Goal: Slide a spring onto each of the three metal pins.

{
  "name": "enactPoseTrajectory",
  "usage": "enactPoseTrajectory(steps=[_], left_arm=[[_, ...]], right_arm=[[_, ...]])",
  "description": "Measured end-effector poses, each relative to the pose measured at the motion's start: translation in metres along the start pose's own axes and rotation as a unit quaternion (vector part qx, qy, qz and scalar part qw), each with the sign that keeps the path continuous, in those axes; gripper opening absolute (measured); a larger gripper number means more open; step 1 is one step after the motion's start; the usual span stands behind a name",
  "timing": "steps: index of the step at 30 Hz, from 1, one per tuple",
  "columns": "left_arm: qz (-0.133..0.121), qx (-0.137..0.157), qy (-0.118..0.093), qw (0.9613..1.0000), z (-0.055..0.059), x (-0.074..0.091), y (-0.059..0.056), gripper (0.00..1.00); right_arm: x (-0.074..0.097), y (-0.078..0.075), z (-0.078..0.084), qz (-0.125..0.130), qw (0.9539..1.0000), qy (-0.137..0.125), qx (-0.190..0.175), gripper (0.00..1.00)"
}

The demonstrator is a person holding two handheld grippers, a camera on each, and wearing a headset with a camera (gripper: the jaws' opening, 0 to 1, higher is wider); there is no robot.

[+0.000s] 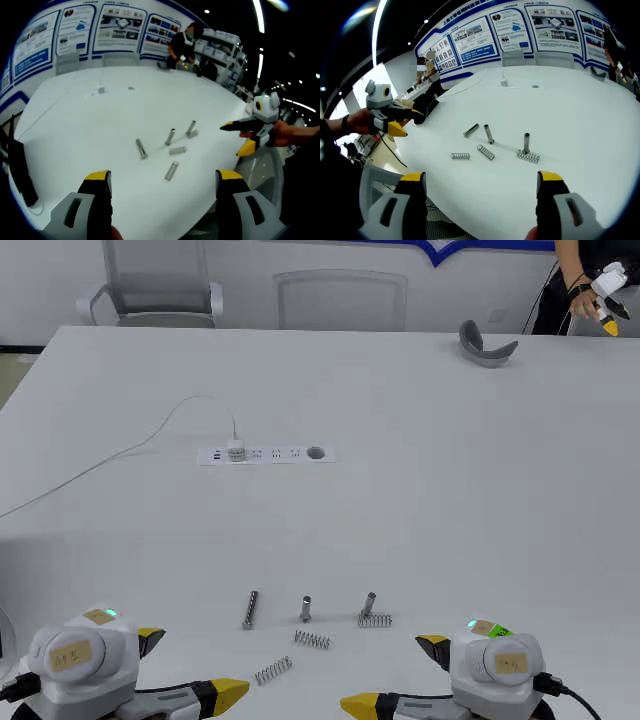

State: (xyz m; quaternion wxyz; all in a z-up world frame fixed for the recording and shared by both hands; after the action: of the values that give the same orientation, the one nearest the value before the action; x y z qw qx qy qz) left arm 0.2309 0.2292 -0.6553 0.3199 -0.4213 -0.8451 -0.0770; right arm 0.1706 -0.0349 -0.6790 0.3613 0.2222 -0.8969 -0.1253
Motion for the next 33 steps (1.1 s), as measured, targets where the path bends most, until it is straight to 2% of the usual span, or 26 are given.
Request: enactPoseTrajectory(steps=[9, 21, 33], left_arm=[[-0.001, -0.003, 0.008, 1.0, 0.003, 0.003, -0.002, 0.88], [0.001, -0.009, 0.012, 0.9999, -0.001, 0.0, -0.002, 0.87], [0.005, -0.018, 0.018, 0.9997, -0.01, -0.015, 0.009, 0.86]], right_arm=[[-0.001, 0.0, 0.0, -0.002, 1.0, -0.001, -0.002, 0.93], [0.001, 0.0, -0.003, -0.003, 0.9999, -0.008, -0.01, 0.93], [0.005, -0.002, -0.001, 0.002, 1.0, -0.003, -0.007, 0.93]])
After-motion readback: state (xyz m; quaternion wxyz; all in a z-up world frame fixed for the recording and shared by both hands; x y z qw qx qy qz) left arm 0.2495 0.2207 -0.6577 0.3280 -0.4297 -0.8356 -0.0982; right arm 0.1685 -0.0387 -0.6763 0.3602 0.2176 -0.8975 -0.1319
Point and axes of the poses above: the centre of the closed fingertips' face, and the gripper's own axes: x roughly backward along the fingers, y roughly to its left, z roughly out of its underside, the point moved 6 cm from there along x, roughly backward along the fingers, and after that the axes turned 9 degrees about -x, right-handed, at the moved point
